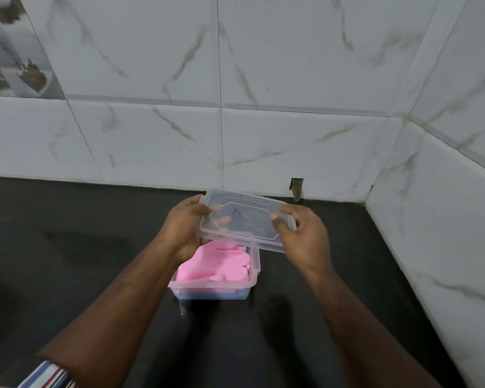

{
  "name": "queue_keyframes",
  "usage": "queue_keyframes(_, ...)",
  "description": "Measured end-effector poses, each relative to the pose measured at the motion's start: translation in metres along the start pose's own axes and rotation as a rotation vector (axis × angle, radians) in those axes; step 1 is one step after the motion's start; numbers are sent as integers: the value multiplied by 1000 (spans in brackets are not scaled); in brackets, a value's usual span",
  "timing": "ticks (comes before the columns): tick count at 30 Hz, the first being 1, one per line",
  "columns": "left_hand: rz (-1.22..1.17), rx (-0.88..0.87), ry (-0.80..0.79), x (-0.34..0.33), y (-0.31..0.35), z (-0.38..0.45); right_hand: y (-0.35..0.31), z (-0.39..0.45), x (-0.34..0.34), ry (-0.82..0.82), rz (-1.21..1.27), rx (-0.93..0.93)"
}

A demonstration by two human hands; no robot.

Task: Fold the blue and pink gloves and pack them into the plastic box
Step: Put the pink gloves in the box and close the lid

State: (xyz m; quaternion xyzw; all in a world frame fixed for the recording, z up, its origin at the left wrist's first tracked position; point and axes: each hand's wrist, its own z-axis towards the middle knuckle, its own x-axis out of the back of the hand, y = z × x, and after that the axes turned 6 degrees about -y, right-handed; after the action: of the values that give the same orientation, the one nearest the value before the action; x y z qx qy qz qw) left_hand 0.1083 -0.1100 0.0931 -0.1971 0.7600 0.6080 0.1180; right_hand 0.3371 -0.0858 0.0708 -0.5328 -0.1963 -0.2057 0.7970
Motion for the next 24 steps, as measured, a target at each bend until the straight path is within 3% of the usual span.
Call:
queue_keyframes(5, -49, 9, 2, 28, -2, -9, 0, 3, -10, -48, 354, -400)
queue_keyframes(7, 76, 5, 70, 36, -5, -10, 0, 1, -20, -21, 345, -417)
queue_keyframes(10, 500, -41, 216, 54, -7, -8, -1, -1, -32, -19, 292, -440)
queue_keyframes(12, 641, -70, 263, 66, -8, -9, -4, -3, -42, -36, 250, -452)
queue_keyframes(18, 736, -25, 274, 97, -21, -11, -12, -16, -66, -96, 161, -454)
queue_keyframes(24, 745, -57, 266, 107, -30, -11, -14, -21, -77, -41, 54, -433)
